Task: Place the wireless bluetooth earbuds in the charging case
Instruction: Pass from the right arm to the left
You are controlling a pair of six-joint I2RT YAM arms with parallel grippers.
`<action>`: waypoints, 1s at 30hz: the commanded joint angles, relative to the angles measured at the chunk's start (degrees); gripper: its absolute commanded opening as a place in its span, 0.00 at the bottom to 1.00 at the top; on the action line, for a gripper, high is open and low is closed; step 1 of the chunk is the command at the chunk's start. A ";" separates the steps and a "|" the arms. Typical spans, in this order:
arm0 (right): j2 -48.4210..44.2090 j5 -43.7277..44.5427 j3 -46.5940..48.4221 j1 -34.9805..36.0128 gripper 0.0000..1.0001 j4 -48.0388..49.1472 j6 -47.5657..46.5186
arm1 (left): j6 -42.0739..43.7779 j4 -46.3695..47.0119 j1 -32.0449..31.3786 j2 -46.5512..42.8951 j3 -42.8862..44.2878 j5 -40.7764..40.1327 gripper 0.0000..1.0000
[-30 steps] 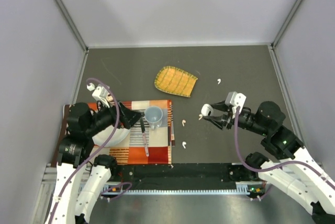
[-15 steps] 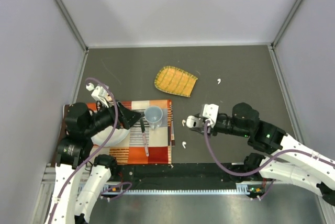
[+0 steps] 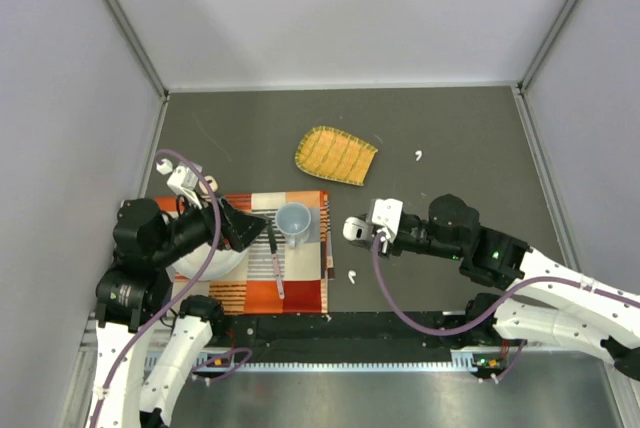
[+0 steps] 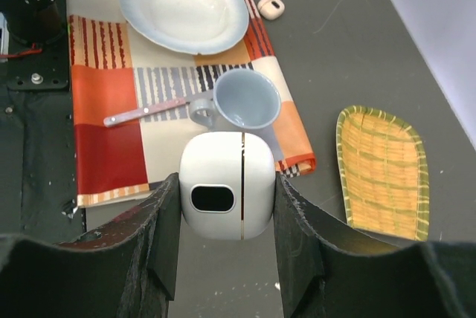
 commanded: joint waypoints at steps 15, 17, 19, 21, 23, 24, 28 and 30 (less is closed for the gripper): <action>2.60 2.85 3.16 7.53 0.00 9.40 -1.02 | -8.20 14.06 -5.01 0.25 -5.45 5.91 0.97; 3.22 3.55 3.25 8.23 0.00 10.27 -0.85 | -8.29 14.23 -9.05 0.25 -6.42 1.35 0.96; 3.92 4.96 3.51 8.59 0.00 10.37 -0.76 | -8.29 14.41 -15.18 0.78 -6.51 -4.60 0.95; 4.27 5.40 3.51 8.94 0.00 10.37 -0.67 | -8.11 14.41 -19.85 2.71 -6.16 -9.28 0.94; 4.19 5.93 3.25 9.20 0.00 10.37 -0.58 | -8.37 15.54 -25.31 3.76 -5.45 -14.72 0.94; 4.19 6.19 3.16 9.38 0.00 11.94 -0.32 | -8.55 16.51 -26.54 4.03 -5.45 -15.62 0.94; 4.54 6.10 2.90 10.17 0.00 13.79 0.29 | -10.39 21.17 -32.16 7.45 -5.89 -16.50 0.93; 4.89 6.80 2.98 10.78 0.00 14.41 0.30 | -10.13 22.06 -34.81 9.39 -5.71 -20.54 0.93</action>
